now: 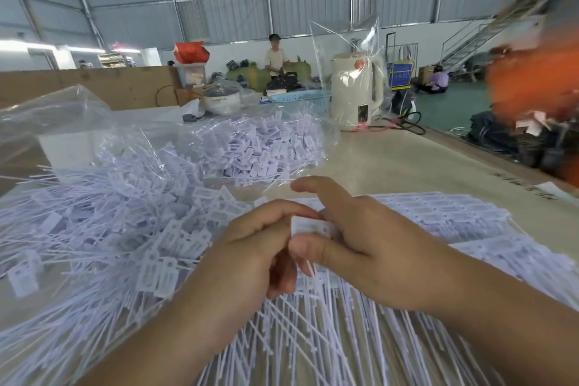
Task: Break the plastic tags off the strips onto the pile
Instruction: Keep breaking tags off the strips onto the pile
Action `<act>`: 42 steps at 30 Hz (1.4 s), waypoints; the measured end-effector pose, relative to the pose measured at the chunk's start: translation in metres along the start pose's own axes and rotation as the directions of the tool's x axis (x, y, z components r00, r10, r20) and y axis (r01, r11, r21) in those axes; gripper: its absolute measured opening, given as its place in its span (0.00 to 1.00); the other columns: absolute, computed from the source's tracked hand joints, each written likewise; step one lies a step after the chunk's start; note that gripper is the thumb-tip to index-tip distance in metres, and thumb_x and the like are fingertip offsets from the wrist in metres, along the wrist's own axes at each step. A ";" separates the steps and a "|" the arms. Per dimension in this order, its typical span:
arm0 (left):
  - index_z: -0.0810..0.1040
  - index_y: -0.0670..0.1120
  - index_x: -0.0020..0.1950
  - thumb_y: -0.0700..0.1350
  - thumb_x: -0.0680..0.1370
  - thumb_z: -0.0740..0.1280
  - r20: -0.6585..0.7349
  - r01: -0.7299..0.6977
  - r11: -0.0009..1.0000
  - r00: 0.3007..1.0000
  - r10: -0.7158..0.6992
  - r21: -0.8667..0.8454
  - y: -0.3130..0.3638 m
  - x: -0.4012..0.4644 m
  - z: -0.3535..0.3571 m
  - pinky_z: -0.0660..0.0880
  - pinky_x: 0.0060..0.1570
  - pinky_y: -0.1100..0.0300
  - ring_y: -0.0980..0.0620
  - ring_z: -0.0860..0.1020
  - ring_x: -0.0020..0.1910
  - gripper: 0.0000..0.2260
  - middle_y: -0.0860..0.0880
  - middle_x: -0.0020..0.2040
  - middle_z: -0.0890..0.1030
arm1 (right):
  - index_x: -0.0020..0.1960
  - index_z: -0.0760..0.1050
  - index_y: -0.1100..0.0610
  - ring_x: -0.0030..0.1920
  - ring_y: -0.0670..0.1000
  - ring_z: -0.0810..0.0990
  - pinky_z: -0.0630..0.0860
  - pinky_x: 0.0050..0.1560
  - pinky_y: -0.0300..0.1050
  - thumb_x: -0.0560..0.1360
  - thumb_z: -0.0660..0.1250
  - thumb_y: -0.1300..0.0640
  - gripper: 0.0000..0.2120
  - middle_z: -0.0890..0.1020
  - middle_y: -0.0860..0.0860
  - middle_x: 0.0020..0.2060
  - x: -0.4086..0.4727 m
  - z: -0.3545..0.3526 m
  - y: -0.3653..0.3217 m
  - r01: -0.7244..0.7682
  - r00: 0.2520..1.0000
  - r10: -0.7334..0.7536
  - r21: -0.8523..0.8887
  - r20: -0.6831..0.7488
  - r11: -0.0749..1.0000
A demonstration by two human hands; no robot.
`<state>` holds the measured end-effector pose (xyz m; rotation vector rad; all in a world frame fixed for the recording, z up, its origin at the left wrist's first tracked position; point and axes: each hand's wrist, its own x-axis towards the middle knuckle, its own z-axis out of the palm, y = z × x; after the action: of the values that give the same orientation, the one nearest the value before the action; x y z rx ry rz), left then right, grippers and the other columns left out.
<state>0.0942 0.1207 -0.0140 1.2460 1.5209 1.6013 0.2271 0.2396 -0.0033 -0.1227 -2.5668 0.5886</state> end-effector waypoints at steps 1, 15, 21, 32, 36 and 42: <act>0.84 0.52 0.46 0.48 0.74 0.64 0.032 0.006 0.999 0.999 -0.005 -0.034 0.001 -0.001 -0.001 0.65 0.23 0.63 0.53 0.71 0.23 0.09 0.48 0.26 0.75 | 0.72 0.55 0.43 0.34 0.41 0.77 0.73 0.36 0.42 0.75 0.54 0.33 0.29 0.80 0.46 0.34 0.000 0.000 0.000 0.004 1.000 -0.004 0.014 0.013 1.000; 0.84 0.54 0.43 0.48 0.75 0.68 0.002 -0.005 0.999 1.000 0.004 0.052 0.005 0.001 -0.007 0.65 0.22 0.66 0.55 0.72 0.23 0.05 0.51 0.25 0.76 | 0.64 0.68 0.48 0.28 0.42 0.74 0.65 0.29 0.37 0.76 0.57 0.34 0.24 0.75 0.41 0.28 0.002 -0.001 0.000 -0.052 0.996 0.052 -0.009 0.073 0.999; 0.84 0.54 0.42 0.44 0.78 0.64 -0.010 0.046 0.995 0.999 -0.045 0.093 0.005 0.002 -0.012 0.66 0.22 0.67 0.55 0.72 0.22 0.10 0.50 0.26 0.78 | 0.37 0.70 0.49 0.24 0.45 0.67 0.60 0.28 0.37 0.76 0.62 0.40 0.16 0.69 0.44 0.24 0.001 -0.007 0.003 -0.095 0.988 0.093 0.018 0.121 0.995; 0.82 0.55 0.38 0.61 0.61 0.69 -0.155 -0.011 0.997 0.988 0.022 0.073 0.004 0.001 0.002 0.63 0.21 0.66 0.56 0.66 0.19 0.13 0.48 0.21 0.71 | 0.33 0.62 0.48 0.27 0.45 0.67 0.60 0.29 0.40 0.77 0.61 0.40 0.19 0.67 0.46 0.25 0.001 -0.004 -0.004 -0.091 0.995 0.093 -0.065 0.028 0.994; 0.82 0.52 0.36 0.57 0.62 0.69 -0.239 -0.022 0.999 0.971 0.011 -0.043 0.006 0.001 0.011 0.63 0.20 0.66 0.55 0.66 0.19 0.10 0.48 0.21 0.69 | 0.32 0.62 0.52 0.26 0.47 0.66 0.57 0.28 0.40 0.76 0.63 0.40 0.22 0.69 0.43 0.26 0.002 0.001 -0.007 -0.089 0.992 0.088 -0.009 -0.093 0.996; 0.77 0.49 0.29 0.43 0.73 0.68 -0.248 0.082 0.952 0.956 -0.158 -0.294 0.004 0.003 0.001 0.62 0.18 0.65 0.56 0.63 0.20 0.11 0.48 0.26 0.68 | 0.32 0.63 0.53 0.23 0.45 0.63 0.62 0.24 0.40 0.76 0.60 0.38 0.23 0.66 0.46 0.22 0.003 -0.005 -0.002 -0.093 0.911 0.130 0.112 -0.391 0.989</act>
<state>0.0944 0.1228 -0.0100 0.7889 1.4318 1.8849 0.2270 0.2399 0.0032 -0.3259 -2.1444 0.6486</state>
